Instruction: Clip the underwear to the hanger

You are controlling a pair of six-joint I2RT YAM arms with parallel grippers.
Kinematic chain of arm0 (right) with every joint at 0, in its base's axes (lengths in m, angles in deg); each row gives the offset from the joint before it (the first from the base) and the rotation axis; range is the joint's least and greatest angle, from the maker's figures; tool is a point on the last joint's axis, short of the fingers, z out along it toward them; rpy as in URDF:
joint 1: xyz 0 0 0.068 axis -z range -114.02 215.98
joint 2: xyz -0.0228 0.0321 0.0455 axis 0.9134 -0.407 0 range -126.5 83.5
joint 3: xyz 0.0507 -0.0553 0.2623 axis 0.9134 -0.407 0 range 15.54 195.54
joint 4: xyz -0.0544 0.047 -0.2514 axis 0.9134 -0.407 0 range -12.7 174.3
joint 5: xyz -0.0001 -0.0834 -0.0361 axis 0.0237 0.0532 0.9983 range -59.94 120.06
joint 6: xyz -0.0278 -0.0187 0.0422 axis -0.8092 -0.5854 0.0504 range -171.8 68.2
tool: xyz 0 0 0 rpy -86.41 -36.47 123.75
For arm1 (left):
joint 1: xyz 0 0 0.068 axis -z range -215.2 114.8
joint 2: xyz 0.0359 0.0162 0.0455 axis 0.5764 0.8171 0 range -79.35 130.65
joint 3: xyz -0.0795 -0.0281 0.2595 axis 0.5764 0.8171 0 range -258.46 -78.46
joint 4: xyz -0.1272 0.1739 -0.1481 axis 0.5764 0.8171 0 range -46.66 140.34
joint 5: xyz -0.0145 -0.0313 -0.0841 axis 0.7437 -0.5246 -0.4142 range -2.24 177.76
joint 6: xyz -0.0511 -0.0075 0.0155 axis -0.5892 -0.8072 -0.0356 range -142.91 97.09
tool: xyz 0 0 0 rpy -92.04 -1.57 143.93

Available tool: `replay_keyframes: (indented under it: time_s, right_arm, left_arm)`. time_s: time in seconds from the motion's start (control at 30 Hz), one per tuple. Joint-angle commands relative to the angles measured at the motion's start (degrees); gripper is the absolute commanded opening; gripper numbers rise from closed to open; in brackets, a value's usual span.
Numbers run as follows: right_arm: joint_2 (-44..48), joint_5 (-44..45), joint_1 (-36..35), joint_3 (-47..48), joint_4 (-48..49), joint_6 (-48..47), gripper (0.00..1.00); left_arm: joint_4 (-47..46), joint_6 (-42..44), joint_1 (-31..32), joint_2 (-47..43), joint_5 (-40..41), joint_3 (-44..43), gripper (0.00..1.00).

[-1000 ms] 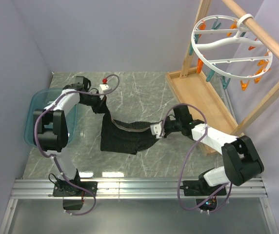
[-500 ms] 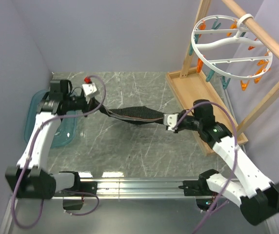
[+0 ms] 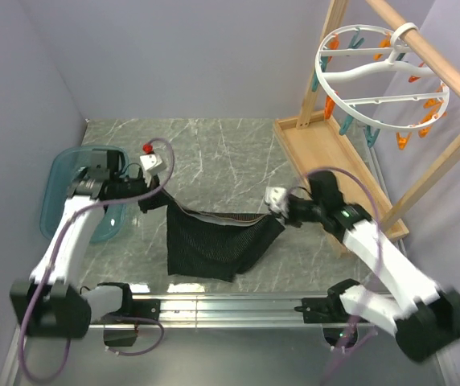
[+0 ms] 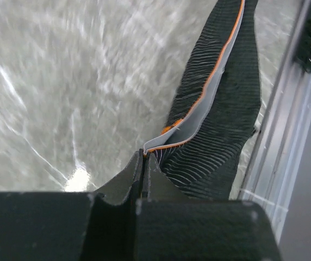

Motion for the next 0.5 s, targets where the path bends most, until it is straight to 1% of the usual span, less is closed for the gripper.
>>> replay_keyframes:
  time_s: [0.0,0.03,0.07,0.1,0.13,0.17,0.2,0.27,0.33,0.4,0.47]
  right_arm:
    - [-17.41,8.07,-0.13,4.97,6.39,7.93,0.18]
    - [-21.84,10.18,-0.05,7.26,6.49,9.69,0.24]
    - [-26.06,16.38,0.04,13.11,5.89,13.97,0.26]
    - [-33.94,18.27,0.13,16.3,4.58,15.75,0.28]
    - [-37.15,19.42,0.91,19.64,-0.14,17.16,0.29]
    - [-39.18,19.87,1.36,24.54,-1.75,20.57,0.3]
    - [-40.94,19.17,1.88,25.9,-4.03,21.65,0.32]
    - [-40.35,18.82,2.33,25.92,-4.93,23.32,0.34]
    - [-37.28,18.38,2.33,24.25,-4.4,24.55,0.37]
    - [-34.91,16.54,2.15,23.01,-5.1,26.92,0.36]
    - [-34.19,12.5,1.72,22.83,-5.81,30.42,0.33]
  left_arm:
    - [-10.59,-8.48,-0.02,12.69,5.89,-0.45,0.0]
    - [-11.75,-11.53,-0.02,16.23,7.22,-1.42,0.0]
    - [-12.72,-13.13,-0.02,23.23,8.45,-2.82,0.0]
    - [-13.52,-14.97,-0.11,26.78,10.37,-5.96,0.0]
    - [-13.87,-17.17,-0.11,30.12,11.18,-8.0,0.0]
    - [-14.31,-18.49,-0.19,32.94,11.97,-9.58,0.0]
    - [-14.92,-19.55,-0.28,36.88,13.19,-12.04,0.0]
    - [-16.68,-21.05,-0.46,39.63,14.17,-13.72,0.0]
    - [-17.39,-21.23,-0.46,40.43,15.48,-15.22,0.0]
    - [-17.39,-21.32,-0.46,41.22,16.37,-16.19,0.0]
    - [-17.48,-21.5,-0.46,41.66,17.86,-16.45,0.0]
